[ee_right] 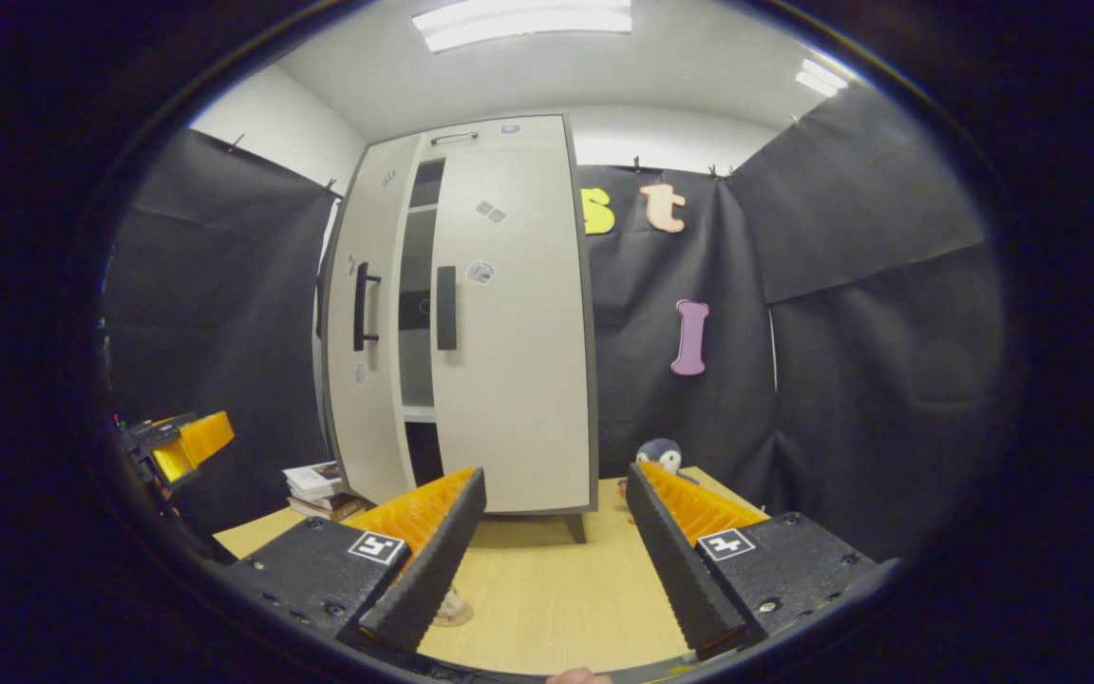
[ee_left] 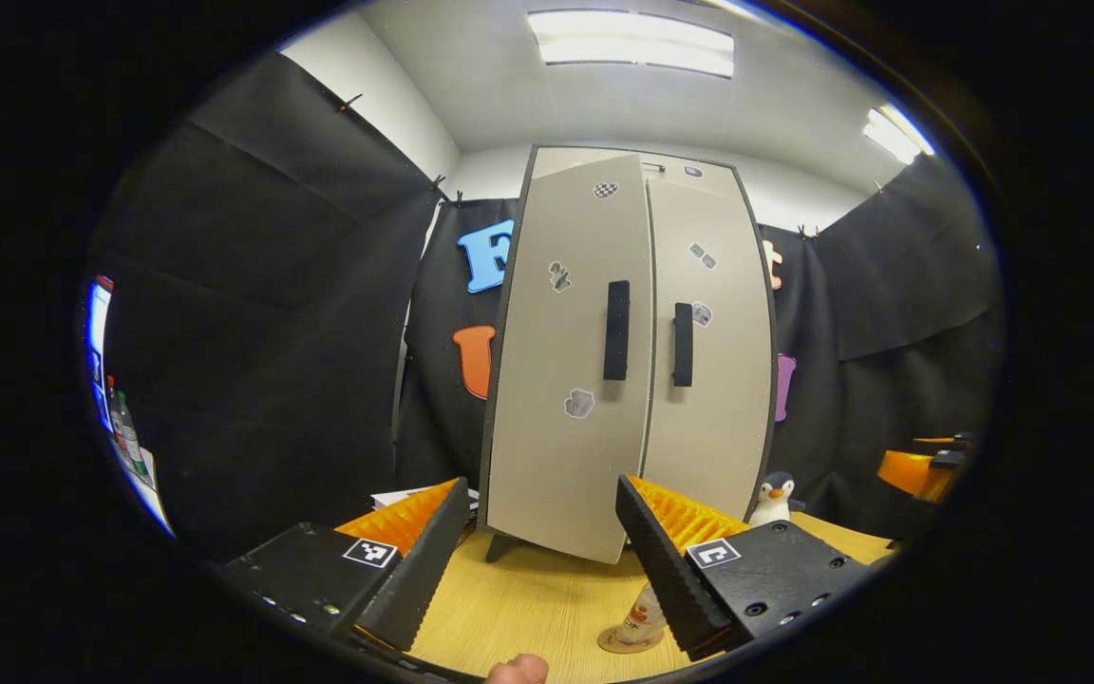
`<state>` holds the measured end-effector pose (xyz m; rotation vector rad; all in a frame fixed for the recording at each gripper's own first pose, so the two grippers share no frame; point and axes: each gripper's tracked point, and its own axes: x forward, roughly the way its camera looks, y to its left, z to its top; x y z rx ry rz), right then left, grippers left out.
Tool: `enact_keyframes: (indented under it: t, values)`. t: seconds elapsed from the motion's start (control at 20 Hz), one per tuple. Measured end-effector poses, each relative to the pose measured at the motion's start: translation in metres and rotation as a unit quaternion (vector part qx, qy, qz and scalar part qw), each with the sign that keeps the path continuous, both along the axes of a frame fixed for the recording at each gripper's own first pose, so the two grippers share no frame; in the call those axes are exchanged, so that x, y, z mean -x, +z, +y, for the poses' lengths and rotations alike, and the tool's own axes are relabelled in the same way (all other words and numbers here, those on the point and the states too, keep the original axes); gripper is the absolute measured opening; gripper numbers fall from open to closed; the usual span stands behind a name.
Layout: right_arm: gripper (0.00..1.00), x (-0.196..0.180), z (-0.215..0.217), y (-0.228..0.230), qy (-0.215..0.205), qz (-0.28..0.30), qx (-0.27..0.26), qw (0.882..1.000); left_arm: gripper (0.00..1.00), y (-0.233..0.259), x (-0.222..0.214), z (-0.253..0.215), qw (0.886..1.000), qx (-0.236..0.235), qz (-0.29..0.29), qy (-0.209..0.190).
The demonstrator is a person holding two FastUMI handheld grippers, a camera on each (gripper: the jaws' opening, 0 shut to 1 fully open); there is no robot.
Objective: Grasp the bottle in the cabinet with the left hand and place it on the coaster, then close the right door with the right hand and the left door with the left hand.
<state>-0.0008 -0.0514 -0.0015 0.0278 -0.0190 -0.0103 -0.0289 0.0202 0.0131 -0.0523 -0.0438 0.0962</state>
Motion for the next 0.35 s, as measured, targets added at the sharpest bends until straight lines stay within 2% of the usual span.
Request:
enact_keyframes:
  t: [0.05,0.15,0.2,0.35]
  values:
    - [0.97,-0.001,0.0,-0.002,-0.001,0.0,0.002,1.0,0.99,-0.001,-0.001,-0.005,1.0,0.007,0.001,-0.005]
    - [0.97,-0.001,0.001,-0.004,0.001,0.001,-0.004,1.0,0.99,0.0,-0.006,-0.012,1.0,0.017,0.004,-0.012]
    - [0.97,0.0,0.004,-0.004,0.005,0.003,-0.008,1.0,0.95,0.003,-0.008,-0.013,1.0,0.017,0.0,-0.01]
    - [0.97,0.002,0.004,0.0,0.007,-0.002,-0.004,1.0,0.99,0.006,-0.011,-0.018,1.0,0.02,-0.005,-0.018]
